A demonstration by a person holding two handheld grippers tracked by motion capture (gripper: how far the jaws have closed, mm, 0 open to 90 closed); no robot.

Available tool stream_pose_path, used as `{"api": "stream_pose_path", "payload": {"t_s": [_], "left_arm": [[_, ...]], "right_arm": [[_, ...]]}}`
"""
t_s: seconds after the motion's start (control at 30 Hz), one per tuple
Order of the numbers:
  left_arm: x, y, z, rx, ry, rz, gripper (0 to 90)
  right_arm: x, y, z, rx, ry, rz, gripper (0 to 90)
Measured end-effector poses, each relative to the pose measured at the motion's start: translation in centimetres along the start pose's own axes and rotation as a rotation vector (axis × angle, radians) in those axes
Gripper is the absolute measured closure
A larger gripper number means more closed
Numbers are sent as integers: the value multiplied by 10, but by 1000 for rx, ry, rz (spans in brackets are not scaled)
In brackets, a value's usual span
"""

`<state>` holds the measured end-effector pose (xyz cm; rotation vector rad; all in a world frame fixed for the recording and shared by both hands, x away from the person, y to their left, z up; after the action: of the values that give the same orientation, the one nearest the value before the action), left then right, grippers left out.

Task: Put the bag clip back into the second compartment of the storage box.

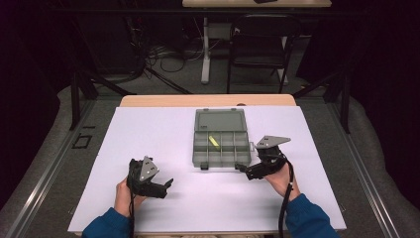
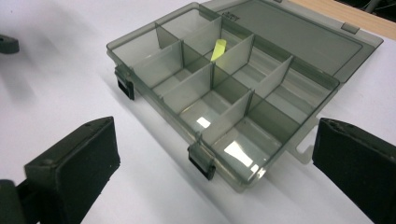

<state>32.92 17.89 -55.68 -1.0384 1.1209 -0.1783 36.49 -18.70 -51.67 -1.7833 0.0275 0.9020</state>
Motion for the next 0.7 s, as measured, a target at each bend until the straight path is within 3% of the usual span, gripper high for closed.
{"api": "stream_pose_path", "payload": {"t_s": [0.23, 0.7], "left_arm": [[0, 3, 2, -6, 1, 4, 0], [1, 3, 1, 3, -8, 14, 0]], "right_arm": [[-4, 5, -2, -15, 12, -8, 0], [-13, 21, -6, 4, 18, -24, 0]]}}
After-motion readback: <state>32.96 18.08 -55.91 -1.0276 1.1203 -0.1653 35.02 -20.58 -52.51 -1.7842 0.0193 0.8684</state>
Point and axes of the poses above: each handheld gripper's, and its own axes: x roughly forward along the jaws, y roughly out of its underside, z roughly to its left, the point moved 3 cm from there along x, roughly forward along the jaws, and after that the axes turned 14 degrees about y, right-handed, at the moved point
